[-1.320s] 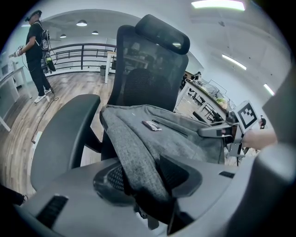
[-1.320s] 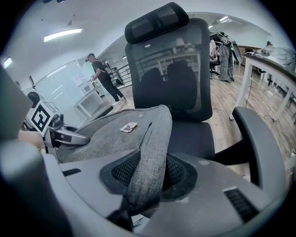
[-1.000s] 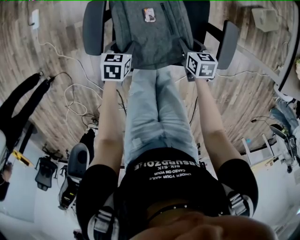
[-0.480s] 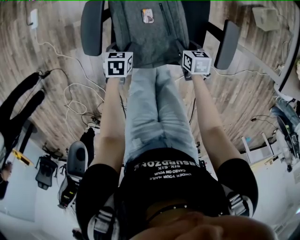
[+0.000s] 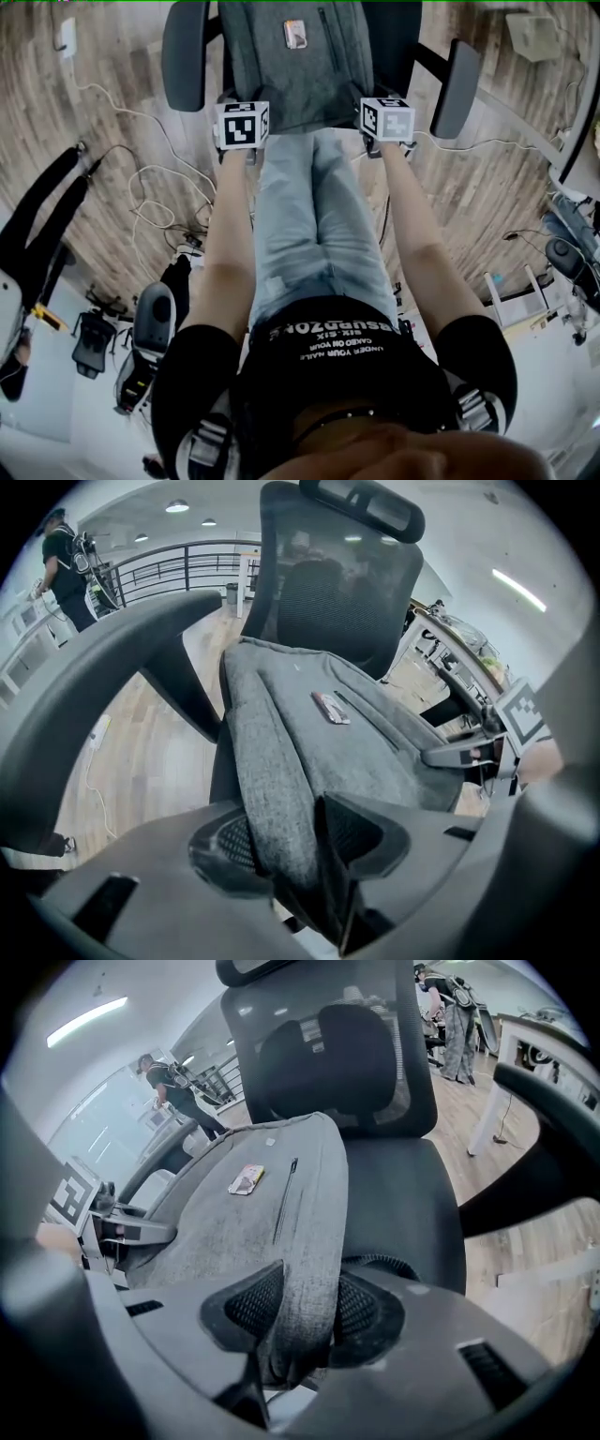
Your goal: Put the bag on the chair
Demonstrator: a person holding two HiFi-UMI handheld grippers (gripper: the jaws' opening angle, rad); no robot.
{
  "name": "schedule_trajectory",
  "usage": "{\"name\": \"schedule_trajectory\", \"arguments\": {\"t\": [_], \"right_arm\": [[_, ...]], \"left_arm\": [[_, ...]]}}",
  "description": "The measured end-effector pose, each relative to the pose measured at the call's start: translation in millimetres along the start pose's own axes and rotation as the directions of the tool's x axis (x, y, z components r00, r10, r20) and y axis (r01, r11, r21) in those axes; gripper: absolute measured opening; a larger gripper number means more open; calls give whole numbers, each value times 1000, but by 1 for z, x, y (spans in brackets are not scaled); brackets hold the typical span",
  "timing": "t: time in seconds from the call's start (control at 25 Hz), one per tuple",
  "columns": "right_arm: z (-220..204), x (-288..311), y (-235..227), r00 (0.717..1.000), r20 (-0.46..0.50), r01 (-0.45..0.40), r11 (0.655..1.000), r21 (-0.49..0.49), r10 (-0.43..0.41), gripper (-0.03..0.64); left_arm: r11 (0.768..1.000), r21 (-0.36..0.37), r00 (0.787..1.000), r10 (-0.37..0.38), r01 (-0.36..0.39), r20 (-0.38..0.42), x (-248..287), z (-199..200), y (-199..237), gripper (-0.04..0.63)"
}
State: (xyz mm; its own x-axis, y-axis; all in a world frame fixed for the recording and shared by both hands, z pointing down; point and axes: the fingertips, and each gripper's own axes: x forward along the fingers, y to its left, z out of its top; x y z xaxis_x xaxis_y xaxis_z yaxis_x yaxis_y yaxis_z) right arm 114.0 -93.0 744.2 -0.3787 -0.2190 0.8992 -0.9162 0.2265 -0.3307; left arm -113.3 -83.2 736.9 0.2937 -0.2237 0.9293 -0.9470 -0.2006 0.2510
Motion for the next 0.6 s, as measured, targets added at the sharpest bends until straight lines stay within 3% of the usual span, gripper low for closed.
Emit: {"name": "schedule_trajectory", "arguments": {"t": [0.32, 0.6], "right_arm": [[-5, 16, -8, 998, -58, -19, 999, 29, 20, 163], [-6, 20, -10, 999, -40, -8, 999, -48, 6, 186]], "left_arm": [[999, -43, 1000, 31, -31, -3, 15, -10, 14, 186], [995, -96, 999, 19, -22, -34, 26, -16, 20, 202]]}}
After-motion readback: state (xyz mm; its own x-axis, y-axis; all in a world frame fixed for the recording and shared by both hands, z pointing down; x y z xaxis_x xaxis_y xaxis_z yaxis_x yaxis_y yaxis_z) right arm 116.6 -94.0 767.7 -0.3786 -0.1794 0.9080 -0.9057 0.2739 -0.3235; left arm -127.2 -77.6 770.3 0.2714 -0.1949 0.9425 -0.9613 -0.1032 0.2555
